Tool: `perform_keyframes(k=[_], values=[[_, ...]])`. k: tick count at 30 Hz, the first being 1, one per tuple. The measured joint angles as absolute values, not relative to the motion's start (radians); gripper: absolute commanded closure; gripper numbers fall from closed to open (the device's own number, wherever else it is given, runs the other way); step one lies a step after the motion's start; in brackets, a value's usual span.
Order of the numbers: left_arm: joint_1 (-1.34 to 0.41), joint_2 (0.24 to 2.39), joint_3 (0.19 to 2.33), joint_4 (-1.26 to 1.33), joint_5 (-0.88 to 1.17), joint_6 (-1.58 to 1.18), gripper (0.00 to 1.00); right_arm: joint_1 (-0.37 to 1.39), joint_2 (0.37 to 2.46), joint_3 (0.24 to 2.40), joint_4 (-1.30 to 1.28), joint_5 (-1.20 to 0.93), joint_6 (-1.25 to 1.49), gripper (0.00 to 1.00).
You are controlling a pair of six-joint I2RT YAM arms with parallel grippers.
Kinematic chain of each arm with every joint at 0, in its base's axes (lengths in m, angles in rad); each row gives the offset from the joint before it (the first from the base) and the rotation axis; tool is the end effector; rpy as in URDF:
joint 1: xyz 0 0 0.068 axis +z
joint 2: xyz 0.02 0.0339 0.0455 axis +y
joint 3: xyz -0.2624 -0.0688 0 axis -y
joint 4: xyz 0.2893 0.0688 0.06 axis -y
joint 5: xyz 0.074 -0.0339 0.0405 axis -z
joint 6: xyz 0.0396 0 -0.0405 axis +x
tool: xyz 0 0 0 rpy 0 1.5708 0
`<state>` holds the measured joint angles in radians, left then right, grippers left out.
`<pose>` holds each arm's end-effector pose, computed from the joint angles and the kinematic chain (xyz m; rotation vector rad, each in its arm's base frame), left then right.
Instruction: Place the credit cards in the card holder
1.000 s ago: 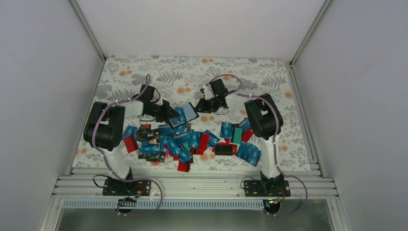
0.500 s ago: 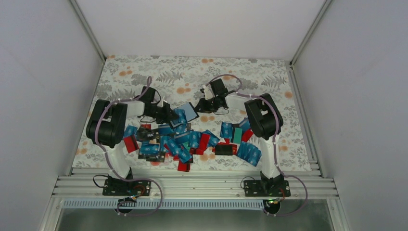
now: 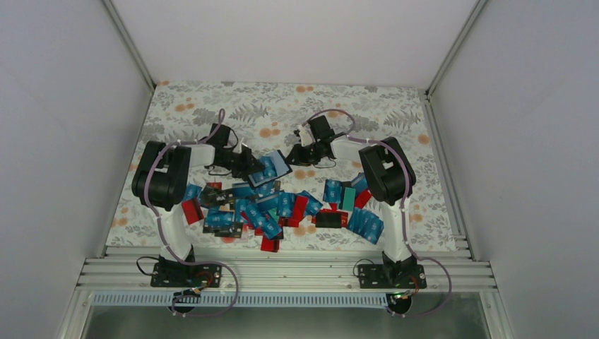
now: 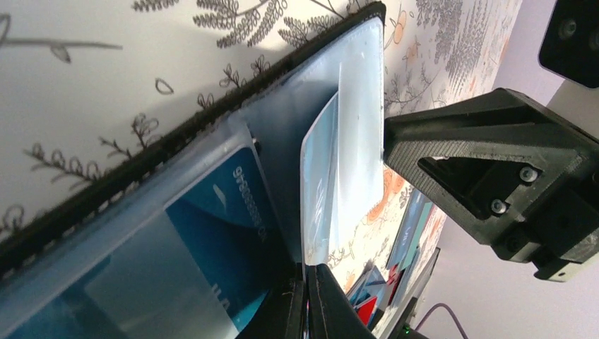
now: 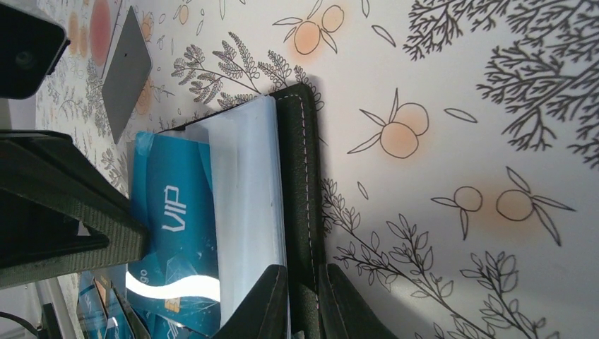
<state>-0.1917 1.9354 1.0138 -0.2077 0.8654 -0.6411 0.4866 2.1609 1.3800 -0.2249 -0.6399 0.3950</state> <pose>0.3662 -0.1018 0.0744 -0.3354 2.7487 -1.4135 0.4047 0.2409 0.0812 -0.3800 2.6640 1.1344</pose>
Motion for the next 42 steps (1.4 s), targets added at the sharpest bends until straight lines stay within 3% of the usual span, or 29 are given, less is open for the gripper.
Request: perform_keyframes(k=[25, 42], values=[[-0.245, 1.966, 1.009, -0.045, 0.836, -0.729, 0.98, 0.489, 2.161, 1.341, -0.199, -0.722, 0.427, 0.88], [-0.245, 2.034, 1.139, -0.228, 0.831, -0.562, 0.98, 0.493, 2.161, 1.359, -0.232, -0.699, 0.416, 0.87]])
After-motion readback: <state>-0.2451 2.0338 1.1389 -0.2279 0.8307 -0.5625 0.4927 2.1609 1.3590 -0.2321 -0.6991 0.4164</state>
